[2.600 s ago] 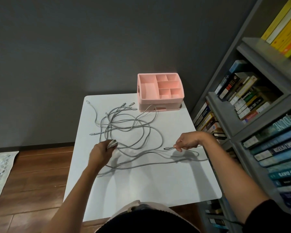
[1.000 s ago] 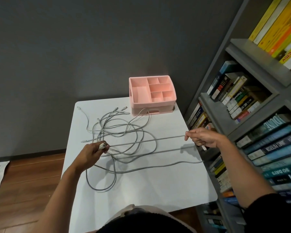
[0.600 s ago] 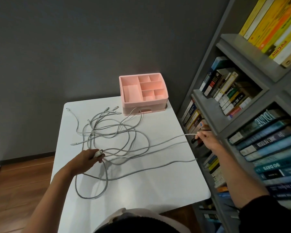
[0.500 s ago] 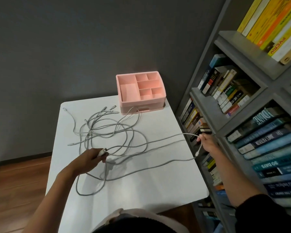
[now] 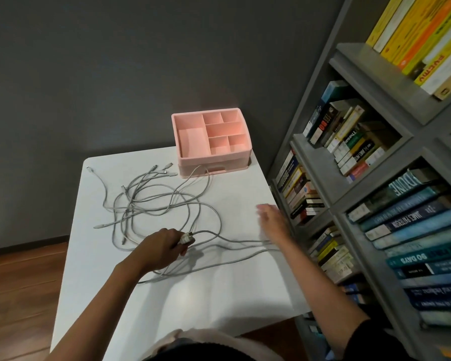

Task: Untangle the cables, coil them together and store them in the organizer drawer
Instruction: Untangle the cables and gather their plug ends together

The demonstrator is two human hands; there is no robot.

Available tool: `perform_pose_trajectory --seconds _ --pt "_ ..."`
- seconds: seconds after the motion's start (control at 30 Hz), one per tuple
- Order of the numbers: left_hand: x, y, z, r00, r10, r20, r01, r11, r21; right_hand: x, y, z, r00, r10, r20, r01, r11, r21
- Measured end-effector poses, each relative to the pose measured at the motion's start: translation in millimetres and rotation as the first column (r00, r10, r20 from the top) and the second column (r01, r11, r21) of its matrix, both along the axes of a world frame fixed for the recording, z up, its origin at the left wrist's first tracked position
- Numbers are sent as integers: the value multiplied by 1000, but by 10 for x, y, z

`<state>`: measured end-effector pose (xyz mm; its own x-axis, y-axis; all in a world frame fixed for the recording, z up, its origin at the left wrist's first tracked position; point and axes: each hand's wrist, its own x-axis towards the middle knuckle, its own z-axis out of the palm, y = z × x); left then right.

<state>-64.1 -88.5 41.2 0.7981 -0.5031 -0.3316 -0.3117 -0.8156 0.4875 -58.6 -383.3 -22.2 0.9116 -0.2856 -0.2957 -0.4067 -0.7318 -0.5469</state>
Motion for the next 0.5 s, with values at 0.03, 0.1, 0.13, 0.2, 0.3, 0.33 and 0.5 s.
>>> perform_pose_trajectory --seconds 0.03,0.1,0.13,0.2,0.3,0.33,0.5 --pt "12 -3 15 1000 21 -7 -21 1000 -15 22 259 128 995 98 17 -99 964 249" --pt "29 18 47 998 53 -17 -54 998 -39 -13 698 387 951 303 -61 -212 782 586" --pt "37 46 53 998 64 -27 -65 997 -48 -29 832 476 915 395 -88 -250 722 645" --pt "35 113 58 995 82 -54 -86 993 -77 -33 932 563 863 500 -67 -335 667 665" --pt "10 269 57 992 96 -81 -106 986 -126 -1 784 464 861 505 -50 -375 700 608" --pt "3 333 57 990 116 -74 -126 981 -145 6 681 401 860 506 -66 -378 719 584" --pt "-1 696 55 970 242 1 -240 965 -104 -17 69 44 878 412 -245 -306 875 375"
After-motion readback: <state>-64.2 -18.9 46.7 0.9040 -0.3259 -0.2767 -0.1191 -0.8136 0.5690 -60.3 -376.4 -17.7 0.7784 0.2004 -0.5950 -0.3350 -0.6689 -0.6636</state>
